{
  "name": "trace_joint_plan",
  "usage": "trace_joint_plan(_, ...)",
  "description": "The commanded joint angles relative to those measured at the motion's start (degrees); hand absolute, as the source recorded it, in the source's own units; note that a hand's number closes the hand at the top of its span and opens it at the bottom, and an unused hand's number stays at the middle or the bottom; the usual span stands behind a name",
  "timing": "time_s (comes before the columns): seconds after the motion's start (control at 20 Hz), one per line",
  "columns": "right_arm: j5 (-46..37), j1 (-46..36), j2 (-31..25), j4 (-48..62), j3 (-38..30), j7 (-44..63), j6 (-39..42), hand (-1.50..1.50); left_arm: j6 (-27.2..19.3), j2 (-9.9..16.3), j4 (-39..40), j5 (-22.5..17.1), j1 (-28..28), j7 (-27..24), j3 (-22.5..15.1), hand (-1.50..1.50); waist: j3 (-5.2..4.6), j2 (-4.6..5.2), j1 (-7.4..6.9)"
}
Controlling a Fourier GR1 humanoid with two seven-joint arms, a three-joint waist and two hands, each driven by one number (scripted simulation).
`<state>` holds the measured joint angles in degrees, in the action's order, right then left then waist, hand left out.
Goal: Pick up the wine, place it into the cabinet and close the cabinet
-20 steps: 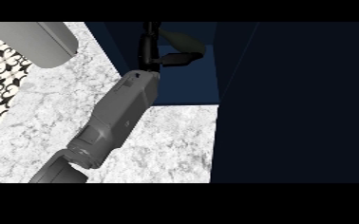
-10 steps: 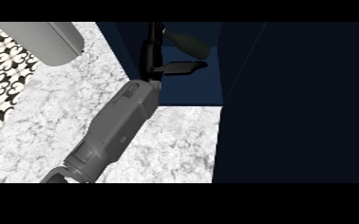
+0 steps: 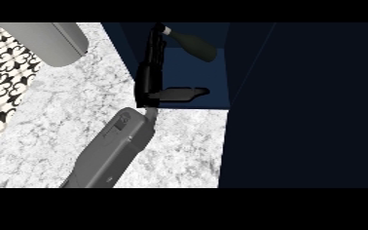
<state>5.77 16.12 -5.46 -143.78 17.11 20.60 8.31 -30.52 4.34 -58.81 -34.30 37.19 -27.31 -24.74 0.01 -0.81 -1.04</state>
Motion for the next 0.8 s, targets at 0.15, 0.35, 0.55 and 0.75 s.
trace_joint_plan(0.15, 3.8, 0.2, -1.2, -10.2, 0.2, 6.1, -0.9, -1.50, -2.4, 2.9, -19.5, 2.7, -14.5, 2.5, -5.7, -1.50, -0.01, 0.36, 0.39)
trace_joint_plan(0.35, 5.2, 1.8, -2.3, -13.3, -1.3, 6.8, -0.8, -1.50, -7.5, 2.8, -27.1, 6.1, -19.5, 4.3, -10.2, -1.50, 0.01, 0.34, 0.86)
trace_joint_plan(0.55, 2.1, 0.5, -2.3, -12.3, 1.1, 8.5, -1.9, -1.50, -7.0, 3.5, -33.9, 7.5, -28.3, 0.7, -12.8, -1.50, -0.03, 0.50, 0.89)
trace_joint_plan(0.75, 3.9, 1.3, -8.6, -11.0, 2.1, 8.5, 5.3, 1.50, -5.8, 7.6, -38.3, 7.8, -33.1, 0.2, -12.3, -1.50, -0.01, 0.41, 0.90)
